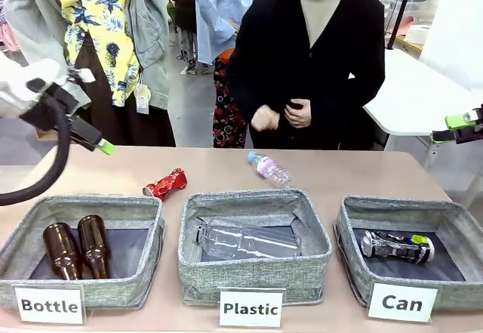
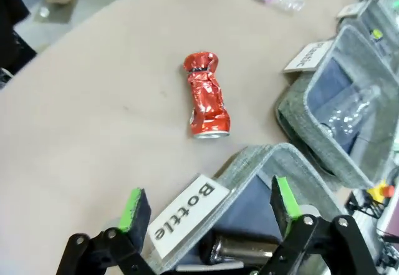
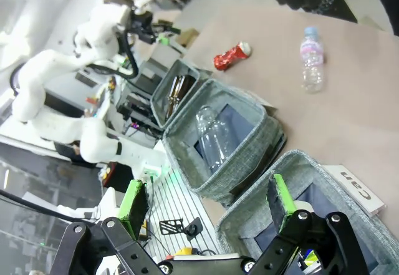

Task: Sort the can waste into the basket.
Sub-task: Pick up the can waste from the table and place it in the right Fabric basket.

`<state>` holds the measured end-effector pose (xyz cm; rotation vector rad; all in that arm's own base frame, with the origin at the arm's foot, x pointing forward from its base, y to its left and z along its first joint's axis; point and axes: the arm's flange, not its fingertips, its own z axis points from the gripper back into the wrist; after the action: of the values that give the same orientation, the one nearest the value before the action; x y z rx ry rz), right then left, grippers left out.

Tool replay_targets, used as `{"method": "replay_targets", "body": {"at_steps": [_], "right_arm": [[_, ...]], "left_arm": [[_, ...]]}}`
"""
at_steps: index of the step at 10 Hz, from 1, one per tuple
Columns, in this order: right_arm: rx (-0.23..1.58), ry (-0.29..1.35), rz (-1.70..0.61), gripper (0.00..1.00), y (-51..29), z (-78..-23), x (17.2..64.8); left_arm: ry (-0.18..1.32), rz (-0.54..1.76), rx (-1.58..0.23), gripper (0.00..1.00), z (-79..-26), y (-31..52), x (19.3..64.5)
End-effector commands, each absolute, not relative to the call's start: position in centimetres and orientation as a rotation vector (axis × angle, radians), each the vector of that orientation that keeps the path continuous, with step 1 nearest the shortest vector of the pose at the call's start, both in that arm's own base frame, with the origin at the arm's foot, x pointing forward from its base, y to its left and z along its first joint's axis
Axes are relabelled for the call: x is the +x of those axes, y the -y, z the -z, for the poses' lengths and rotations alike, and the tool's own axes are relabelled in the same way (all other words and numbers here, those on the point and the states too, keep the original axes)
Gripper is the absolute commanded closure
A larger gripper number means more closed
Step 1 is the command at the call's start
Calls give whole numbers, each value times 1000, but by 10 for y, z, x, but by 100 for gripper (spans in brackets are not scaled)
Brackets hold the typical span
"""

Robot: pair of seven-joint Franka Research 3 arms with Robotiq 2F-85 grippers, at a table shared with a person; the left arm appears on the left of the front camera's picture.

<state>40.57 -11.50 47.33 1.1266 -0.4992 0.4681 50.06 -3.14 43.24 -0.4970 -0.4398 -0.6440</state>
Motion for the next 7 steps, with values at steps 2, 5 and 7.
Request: {"method": "replay_targets", "body": {"at_steps": [2,5,7], "right_arm": [[1126,502,-492,0,117,-476,405],[1126,502,-492,0,117,-476,405],[1126,502,-492,0,117,-476,405]], "left_arm": [[375,740,-349,0,-424,107,535],[409,813,-201,0,-399,170,550],[340,811,-162,0,-376,195,560]]}}
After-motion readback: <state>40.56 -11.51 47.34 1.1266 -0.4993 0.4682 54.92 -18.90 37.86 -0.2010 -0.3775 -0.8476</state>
